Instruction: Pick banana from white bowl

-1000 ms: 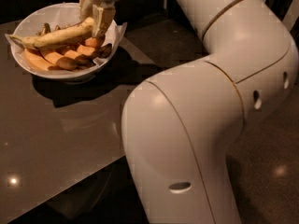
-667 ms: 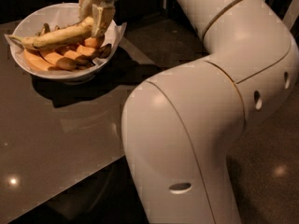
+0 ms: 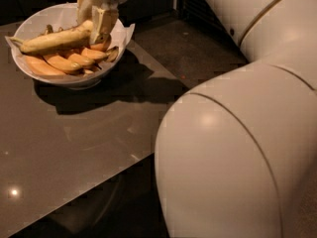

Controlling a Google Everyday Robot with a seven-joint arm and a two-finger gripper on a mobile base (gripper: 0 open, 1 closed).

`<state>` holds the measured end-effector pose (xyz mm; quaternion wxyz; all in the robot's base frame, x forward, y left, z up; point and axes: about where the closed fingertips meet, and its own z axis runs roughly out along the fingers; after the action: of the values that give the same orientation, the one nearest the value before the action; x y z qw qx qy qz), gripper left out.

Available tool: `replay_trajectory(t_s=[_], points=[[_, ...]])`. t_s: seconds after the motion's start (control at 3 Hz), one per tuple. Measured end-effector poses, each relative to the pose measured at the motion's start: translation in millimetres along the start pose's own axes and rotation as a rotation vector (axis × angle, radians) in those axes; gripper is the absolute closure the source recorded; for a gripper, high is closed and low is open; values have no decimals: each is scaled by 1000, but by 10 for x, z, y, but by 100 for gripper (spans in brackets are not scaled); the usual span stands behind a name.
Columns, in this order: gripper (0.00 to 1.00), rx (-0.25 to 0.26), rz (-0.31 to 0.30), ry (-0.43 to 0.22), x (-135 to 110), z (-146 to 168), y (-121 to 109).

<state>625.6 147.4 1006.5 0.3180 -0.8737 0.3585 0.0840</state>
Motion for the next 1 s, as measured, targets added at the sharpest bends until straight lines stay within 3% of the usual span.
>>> replay_trajectory(t_s=[0.67,1.0], points=[[100,9,30,-12,-38,-51,119],[100,79,101,-34,-203,-272,354]])
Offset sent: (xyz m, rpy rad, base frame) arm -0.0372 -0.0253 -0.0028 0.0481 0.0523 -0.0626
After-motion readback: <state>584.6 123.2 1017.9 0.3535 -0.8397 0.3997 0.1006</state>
